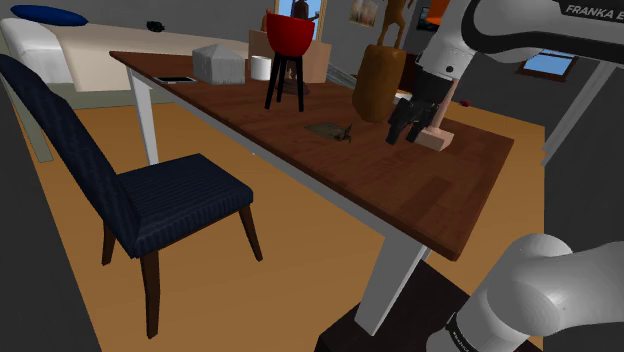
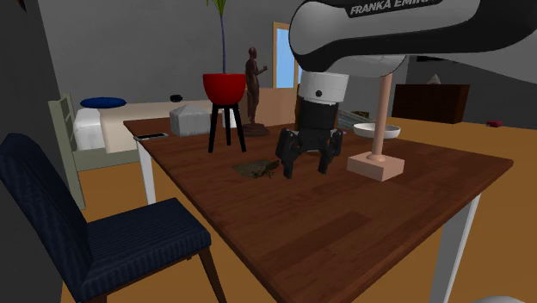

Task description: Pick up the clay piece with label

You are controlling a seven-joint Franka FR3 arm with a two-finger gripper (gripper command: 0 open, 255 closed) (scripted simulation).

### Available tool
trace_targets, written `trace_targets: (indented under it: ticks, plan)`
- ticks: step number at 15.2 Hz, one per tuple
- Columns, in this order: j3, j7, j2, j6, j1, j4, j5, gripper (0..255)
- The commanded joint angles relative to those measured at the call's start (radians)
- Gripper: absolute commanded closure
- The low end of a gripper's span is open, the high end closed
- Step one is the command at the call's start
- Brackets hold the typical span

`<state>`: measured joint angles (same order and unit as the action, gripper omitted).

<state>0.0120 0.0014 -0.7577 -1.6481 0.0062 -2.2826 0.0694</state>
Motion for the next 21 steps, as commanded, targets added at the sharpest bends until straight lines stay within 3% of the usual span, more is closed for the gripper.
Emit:
trace_targets:
  ticks: [1, 12, 21]
  plan:
    - [0.000, 0.000, 0.000, 0.000, 0.000, 0.000, 0.000, 0]
    - [-0.103, 0.107, 0.413, -0.122, 0.001, 0.300, -0.051, 0]
    - [-0.104, 0.107, 0.401, -0.224, 0.003, 0.187, -0.049, 0]
